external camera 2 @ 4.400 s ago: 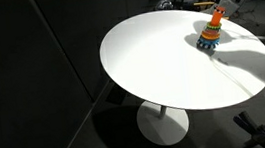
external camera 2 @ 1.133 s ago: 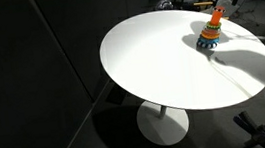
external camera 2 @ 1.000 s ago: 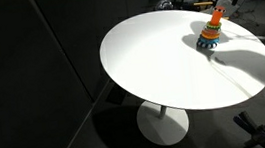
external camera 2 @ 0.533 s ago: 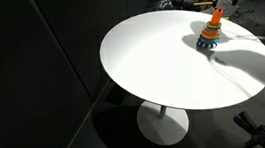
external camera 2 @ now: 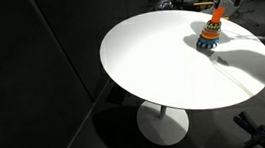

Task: Pick up the white and black striped ring and place it on the ring stacking rack

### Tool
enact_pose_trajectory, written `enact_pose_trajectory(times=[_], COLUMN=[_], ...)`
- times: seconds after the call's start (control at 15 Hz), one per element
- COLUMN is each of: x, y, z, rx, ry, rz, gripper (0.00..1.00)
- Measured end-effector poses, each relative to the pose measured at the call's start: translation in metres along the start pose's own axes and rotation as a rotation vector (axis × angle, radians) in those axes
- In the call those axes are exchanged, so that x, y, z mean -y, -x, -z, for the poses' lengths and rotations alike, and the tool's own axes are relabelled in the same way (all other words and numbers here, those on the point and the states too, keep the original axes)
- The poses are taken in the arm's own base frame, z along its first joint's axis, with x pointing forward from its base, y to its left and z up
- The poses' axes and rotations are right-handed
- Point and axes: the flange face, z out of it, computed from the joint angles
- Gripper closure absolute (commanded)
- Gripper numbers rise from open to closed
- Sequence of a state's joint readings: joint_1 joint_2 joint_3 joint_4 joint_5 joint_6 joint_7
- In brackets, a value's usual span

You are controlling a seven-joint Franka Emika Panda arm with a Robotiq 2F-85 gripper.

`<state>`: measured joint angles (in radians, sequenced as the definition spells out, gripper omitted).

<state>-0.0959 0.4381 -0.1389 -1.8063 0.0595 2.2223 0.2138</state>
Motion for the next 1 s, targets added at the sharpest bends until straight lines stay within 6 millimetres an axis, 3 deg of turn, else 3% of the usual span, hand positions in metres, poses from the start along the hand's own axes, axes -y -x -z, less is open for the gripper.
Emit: enact_pose_trajectory(times=[0.6,1.0], x=[0.000,-0.006], y=[0.003,0.023], z=[0.001,0.016], rx=[0.018,0.094], ry=[0.008,0.008], rz=[0.025,0.131], gripper=[0.00,0.00])
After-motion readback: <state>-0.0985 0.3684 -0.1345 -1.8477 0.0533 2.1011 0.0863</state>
